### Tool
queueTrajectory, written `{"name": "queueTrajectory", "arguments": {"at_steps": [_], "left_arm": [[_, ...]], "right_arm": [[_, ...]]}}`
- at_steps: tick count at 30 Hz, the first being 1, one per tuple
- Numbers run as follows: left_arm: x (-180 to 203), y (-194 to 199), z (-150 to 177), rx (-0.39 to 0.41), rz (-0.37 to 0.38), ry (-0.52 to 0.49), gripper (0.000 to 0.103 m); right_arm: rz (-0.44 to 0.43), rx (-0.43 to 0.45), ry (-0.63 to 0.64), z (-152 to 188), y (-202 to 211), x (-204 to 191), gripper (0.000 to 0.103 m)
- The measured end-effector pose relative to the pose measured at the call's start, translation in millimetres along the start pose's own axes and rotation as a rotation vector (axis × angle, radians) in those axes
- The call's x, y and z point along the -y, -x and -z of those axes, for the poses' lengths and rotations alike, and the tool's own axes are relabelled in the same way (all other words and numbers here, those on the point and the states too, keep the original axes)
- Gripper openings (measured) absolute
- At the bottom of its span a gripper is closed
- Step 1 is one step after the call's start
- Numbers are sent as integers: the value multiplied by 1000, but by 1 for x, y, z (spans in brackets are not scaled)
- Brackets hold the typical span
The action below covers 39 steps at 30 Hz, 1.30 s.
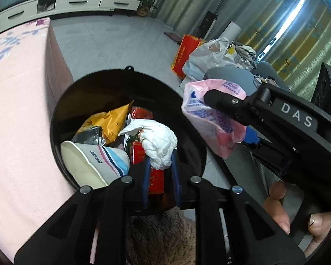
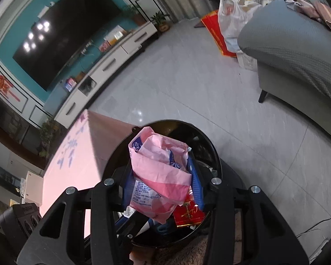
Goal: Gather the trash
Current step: 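Carry the tissue and pink bag over the black bin and release both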
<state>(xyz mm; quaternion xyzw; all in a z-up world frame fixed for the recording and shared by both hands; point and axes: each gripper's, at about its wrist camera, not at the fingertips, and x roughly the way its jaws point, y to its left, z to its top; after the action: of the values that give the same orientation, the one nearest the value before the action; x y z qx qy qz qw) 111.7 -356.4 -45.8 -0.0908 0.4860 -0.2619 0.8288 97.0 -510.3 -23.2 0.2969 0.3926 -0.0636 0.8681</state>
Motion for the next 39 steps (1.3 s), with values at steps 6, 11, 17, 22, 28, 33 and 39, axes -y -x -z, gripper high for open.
{"name": "queueTrajectory", "arguments": {"at_steps": [6,11,17,22,28,33,39], "left_arm": [[-5,-17,-4,-30,-9,4,19],[-7,-22,-5,-48,-14,9,19],[-9,-27,-5,-66,-7,14,19],[-6,-22,-4,-57,-7,3,21],[-6,9,-2,24,-12,3,72],[-25,67,0,154,-20,50,95],[-78,152,16,297,-173,134,100]], "right_arm": [[41,-41,1,5,-15,-2,44],[72,-63,-1,7,-21,-2,45],[90,-71,1,8,-24,-1,45],[118,-47,27,10,-17,-7,50],[75,11,45,11,-1,-15,76],[71,96,78,13,17,-28,92],[27,153,152,20,32,-55,98]]}}
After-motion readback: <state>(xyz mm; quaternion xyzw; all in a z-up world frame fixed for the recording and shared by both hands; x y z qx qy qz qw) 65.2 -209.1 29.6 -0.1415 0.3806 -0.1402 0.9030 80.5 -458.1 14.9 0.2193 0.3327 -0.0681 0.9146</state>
